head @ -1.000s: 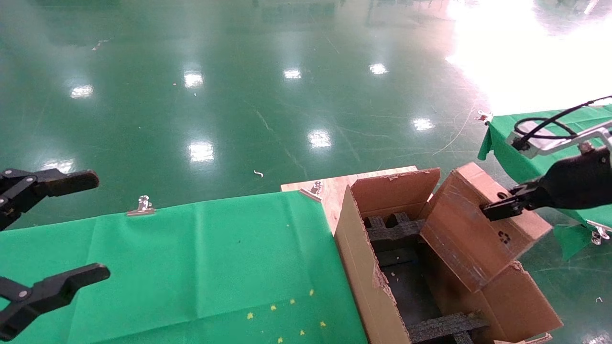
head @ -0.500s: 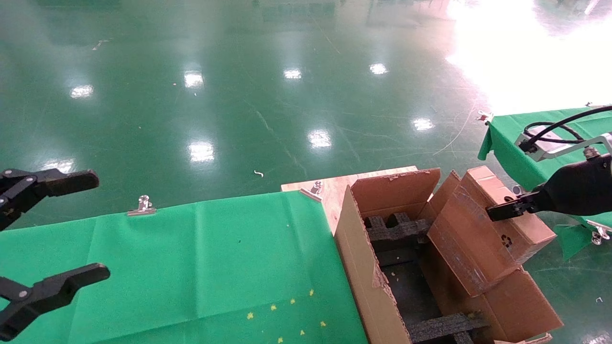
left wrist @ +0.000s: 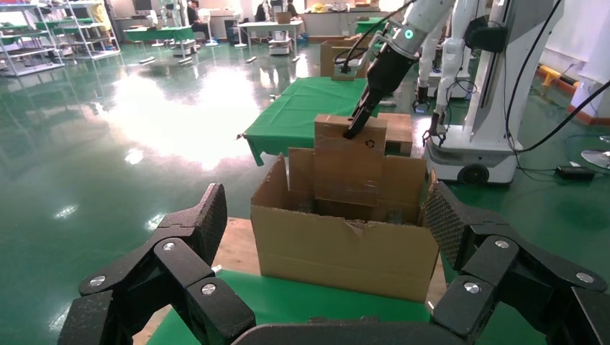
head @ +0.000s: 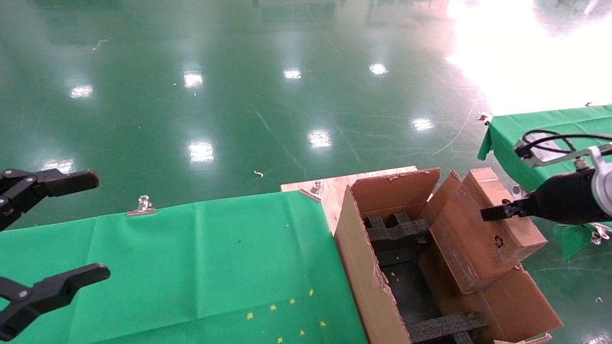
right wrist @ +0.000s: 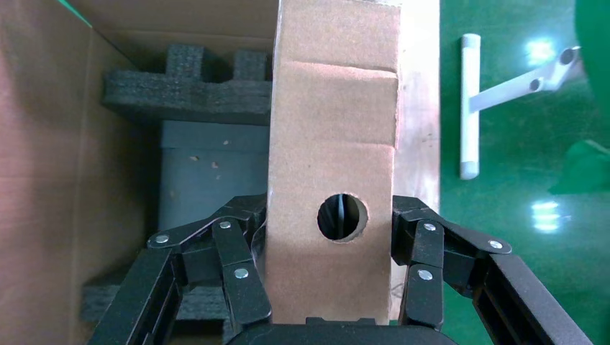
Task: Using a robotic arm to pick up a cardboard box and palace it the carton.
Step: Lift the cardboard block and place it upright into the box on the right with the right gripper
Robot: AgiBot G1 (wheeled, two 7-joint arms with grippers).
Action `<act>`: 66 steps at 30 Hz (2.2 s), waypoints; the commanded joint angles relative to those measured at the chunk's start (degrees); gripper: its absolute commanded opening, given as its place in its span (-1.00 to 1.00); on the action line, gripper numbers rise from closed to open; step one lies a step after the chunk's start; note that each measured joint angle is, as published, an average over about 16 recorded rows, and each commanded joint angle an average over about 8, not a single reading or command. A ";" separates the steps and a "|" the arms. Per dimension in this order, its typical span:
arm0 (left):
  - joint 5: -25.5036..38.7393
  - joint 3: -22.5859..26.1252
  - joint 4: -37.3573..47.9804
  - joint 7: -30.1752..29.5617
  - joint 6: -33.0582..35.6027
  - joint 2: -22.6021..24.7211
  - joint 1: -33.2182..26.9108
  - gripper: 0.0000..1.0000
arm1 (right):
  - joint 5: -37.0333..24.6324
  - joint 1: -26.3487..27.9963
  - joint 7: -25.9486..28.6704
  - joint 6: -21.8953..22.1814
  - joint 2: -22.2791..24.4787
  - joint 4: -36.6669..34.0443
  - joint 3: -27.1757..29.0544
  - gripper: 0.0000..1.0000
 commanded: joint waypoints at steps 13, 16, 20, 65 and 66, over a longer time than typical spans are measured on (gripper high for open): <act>0.00 0.00 0.00 0.00 0.00 0.00 0.00 1.00 | -5.73 -3.49 8.49 3.51 0.03 3.93 -2.46 -1.00; 0.00 0.00 0.00 0.00 0.00 0.00 0.00 1.00 | -6.72 -4.41 9.99 4.45 -0.39 3.95 -2.95 -1.00; 0.00 0.00 0.00 0.00 0.00 0.00 0.00 1.00 | -7.98 -5.72 12.04 5.91 -1.07 3.98 -3.57 -1.00; 0.00 0.00 0.00 0.00 0.00 0.00 0.00 1.00 | -22.13 -23.57 38.16 17.65 -12.90 -0.06 -9.36 -1.00; 0.00 0.00 0.00 0.00 0.00 0.00 0.00 1.00 | -22.01 -23.95 38.27 17.84 -13.22 -0.53 -9.44 -1.00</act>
